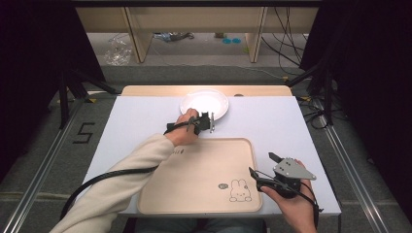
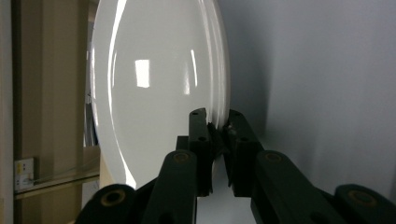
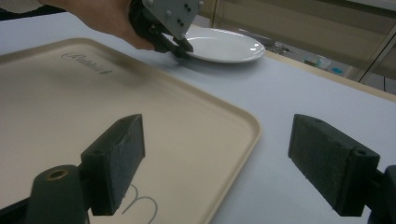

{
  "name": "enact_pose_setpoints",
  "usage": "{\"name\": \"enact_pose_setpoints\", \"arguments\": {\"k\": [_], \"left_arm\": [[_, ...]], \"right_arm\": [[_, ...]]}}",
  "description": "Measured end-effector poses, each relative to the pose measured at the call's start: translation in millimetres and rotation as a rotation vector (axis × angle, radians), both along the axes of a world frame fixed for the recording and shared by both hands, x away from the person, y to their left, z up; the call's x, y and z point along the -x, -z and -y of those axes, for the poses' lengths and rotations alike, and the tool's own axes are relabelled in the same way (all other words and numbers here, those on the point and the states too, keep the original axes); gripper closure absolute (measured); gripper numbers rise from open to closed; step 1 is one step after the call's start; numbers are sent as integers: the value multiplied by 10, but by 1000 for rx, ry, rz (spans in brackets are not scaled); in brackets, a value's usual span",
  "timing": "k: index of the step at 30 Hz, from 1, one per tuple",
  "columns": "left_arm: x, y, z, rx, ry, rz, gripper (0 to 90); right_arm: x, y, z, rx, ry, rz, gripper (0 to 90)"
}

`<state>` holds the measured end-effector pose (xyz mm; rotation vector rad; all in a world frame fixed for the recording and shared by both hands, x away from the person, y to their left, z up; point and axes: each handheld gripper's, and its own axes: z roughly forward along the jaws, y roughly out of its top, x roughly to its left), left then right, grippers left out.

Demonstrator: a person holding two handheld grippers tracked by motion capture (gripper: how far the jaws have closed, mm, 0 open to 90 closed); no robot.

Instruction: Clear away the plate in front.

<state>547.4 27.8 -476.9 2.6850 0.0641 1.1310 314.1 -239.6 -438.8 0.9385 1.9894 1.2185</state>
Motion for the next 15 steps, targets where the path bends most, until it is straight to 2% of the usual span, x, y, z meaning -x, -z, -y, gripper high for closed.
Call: {"name": "enact_pose_setpoints", "arguments": {"k": [4,6,8,15], "left_arm": [[-5,-142,-18,26,-16,58,874],[-24,-184,-39,40,-26,42,874],[-24,-190,-48,32,-27,40,874],[-19,-200,-50,23,-24,54,875]], "right_arm": [[9,-2,-8,-6,-3,-21,200],[9,-2,-9,-6,-4,-22,201],[1,-1,-5,3,-2,-6,202],[8,1,-3,-9,3,-21,202]]}}
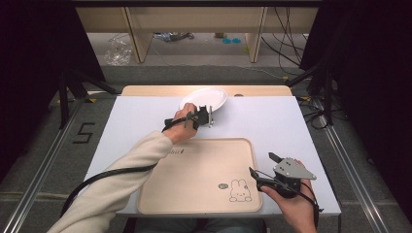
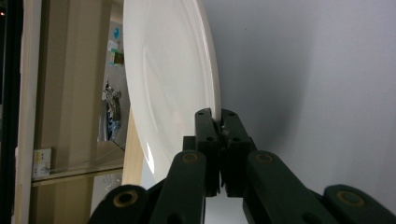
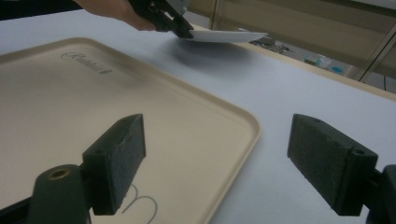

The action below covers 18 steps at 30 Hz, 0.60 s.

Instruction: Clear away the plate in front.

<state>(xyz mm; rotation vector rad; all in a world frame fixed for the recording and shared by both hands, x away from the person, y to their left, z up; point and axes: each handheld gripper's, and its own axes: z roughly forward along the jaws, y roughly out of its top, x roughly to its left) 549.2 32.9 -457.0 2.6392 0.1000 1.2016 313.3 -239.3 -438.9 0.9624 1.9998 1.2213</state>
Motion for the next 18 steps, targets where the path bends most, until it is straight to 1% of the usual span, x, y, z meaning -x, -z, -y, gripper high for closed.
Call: {"name": "enact_pose_setpoints", "arguments": {"k": [1,2,3,12,17,18], "left_arm": [[-1,-10,-4,0,-2,-1,875],[1,-9,-6,0,-1,3,875],[5,-8,-8,-10,1,1,874],[44,-3,-32,-31,3,10,875],[71,-8,-59,-38,3,16,874],[75,-10,-63,-33,5,18,874]], "right_arm": [[-2,0,1,1,0,4,203],[-8,0,6,6,0,17,202],[-9,0,6,6,0,18,203],[-8,-2,11,7,3,17,205],[-8,-2,11,6,4,15,205],[-9,-2,12,6,5,16,205]]}}
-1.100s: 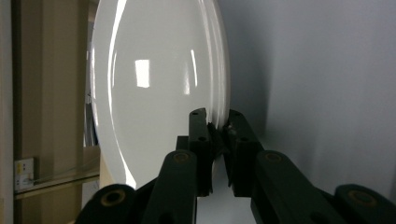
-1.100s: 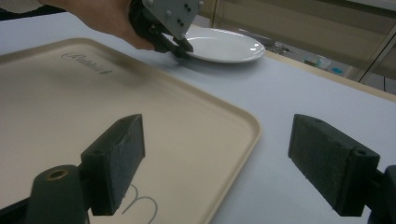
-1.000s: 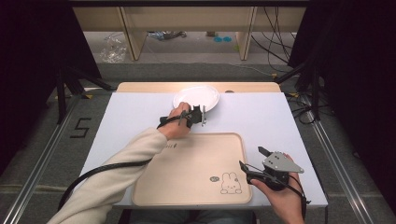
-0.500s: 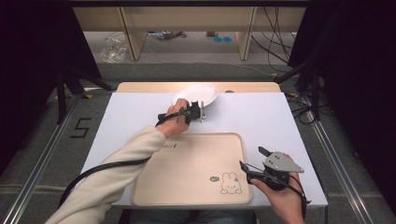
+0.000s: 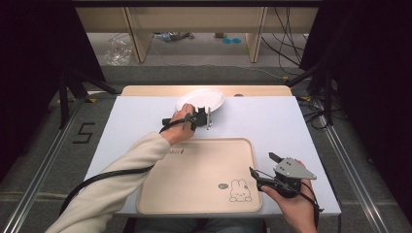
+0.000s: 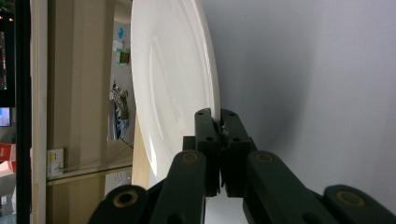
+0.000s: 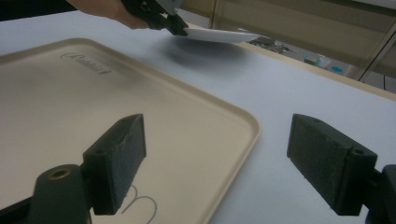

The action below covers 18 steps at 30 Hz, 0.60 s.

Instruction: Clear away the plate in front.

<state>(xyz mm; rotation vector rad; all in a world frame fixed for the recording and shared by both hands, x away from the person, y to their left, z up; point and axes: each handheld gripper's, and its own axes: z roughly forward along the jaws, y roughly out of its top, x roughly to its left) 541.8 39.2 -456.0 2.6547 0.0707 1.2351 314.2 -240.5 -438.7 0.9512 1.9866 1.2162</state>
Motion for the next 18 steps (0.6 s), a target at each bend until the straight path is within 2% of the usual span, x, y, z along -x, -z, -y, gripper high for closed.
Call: {"name": "enact_pose_setpoints", "arguments": {"k": [5,7,8,10,12,13,18], "left_arm": [[46,-55,-19,0,8,14,875],[74,-67,-30,14,16,24,874],[84,-81,-32,4,16,26,875],[111,-97,-47,14,20,32,875],[132,-120,-61,15,21,30,875],[140,-131,-72,28,23,30,875],[199,-196,-118,35,27,39,875]], "right_arm": [[-2,0,-1,-3,4,6,205],[-2,0,-1,-3,6,7,205],[-1,-1,0,-3,6,8,205],[0,-4,1,-2,8,11,205],[7,-5,-2,-10,8,-6,205],[-1,-5,2,-2,9,10,205],[-6,-5,-7,-4,9,9,205]]}}
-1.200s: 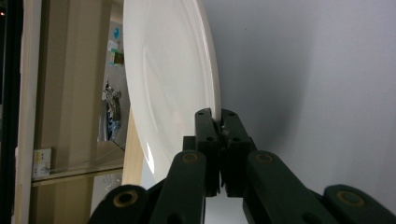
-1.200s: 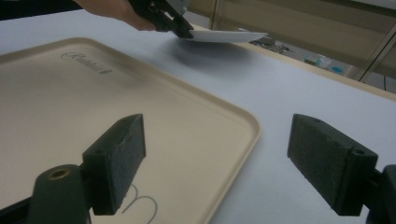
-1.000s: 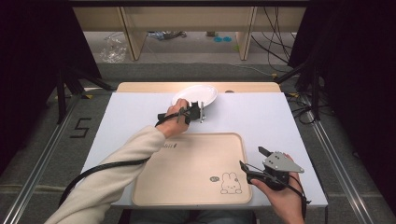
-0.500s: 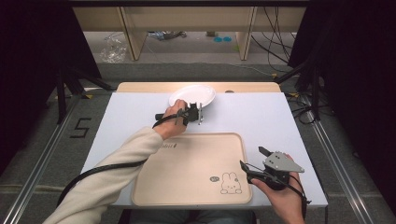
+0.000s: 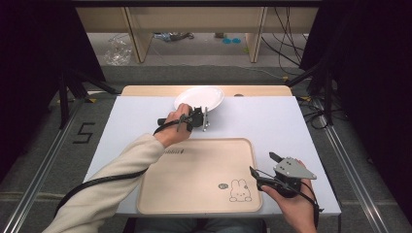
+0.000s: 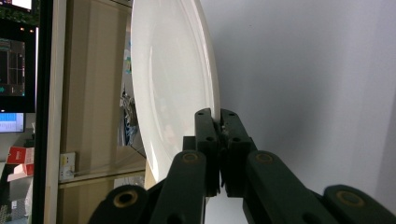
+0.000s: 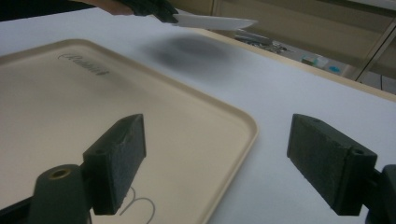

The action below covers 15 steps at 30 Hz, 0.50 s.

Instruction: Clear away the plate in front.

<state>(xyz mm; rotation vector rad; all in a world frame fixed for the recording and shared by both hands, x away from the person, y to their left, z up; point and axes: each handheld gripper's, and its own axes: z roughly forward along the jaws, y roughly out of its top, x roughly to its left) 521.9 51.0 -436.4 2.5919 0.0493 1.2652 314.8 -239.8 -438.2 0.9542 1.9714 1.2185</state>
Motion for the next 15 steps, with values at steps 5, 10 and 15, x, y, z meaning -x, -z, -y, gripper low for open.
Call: {"name": "enact_pose_setpoints", "arguments": {"k": [5,10,15], "left_arm": [[58,-47,-30,-7,4,20,875],[121,-55,-46,-8,10,28,875],[204,-79,-59,-10,29,43,875]], "right_arm": [[-1,0,9,1,4,-3,205],[12,-8,8,-7,3,-24,205],[-2,-4,22,-5,14,1,204]]}}
